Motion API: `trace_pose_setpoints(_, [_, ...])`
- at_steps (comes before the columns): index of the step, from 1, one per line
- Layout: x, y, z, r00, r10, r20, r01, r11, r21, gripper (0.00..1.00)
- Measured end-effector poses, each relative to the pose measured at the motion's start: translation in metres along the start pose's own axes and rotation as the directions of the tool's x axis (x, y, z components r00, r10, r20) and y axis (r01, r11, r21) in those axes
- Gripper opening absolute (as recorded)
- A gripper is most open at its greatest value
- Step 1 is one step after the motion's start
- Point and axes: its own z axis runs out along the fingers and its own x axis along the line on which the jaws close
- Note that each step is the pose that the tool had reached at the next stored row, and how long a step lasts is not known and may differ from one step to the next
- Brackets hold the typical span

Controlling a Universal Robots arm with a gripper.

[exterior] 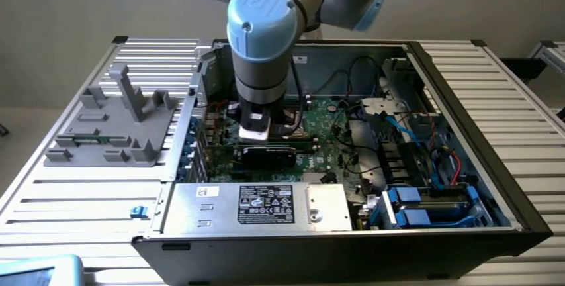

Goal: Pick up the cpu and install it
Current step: 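Install the second cpu locking lever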

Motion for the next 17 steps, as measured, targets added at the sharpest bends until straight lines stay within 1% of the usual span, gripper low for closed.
trace_pose_setpoints(2, [-0.0004, 0.0001, 0.0002, 1.0, 0.0, -0.001, 0.0, 1.0, -0.0012, 0.11])
trace_pose_setpoints(10, [-0.0025, 0.0004, 0.0002, 1.0, -0.002, -0.0055, 0.002, 1.0, -0.002, 0.11])
trace_pose_setpoints(14, [-0.0041, 0.0006, 0.0002, 0.9999, -0.004, -0.0106, 0.004, 1.0, -0.0013, 0.11])
trace_pose_setpoints(17, [-0.0045, 0.0007, 0.0002, 0.9999, -0.006, -0.0157, 0.006, 1.0, -0.0006, 0.11])
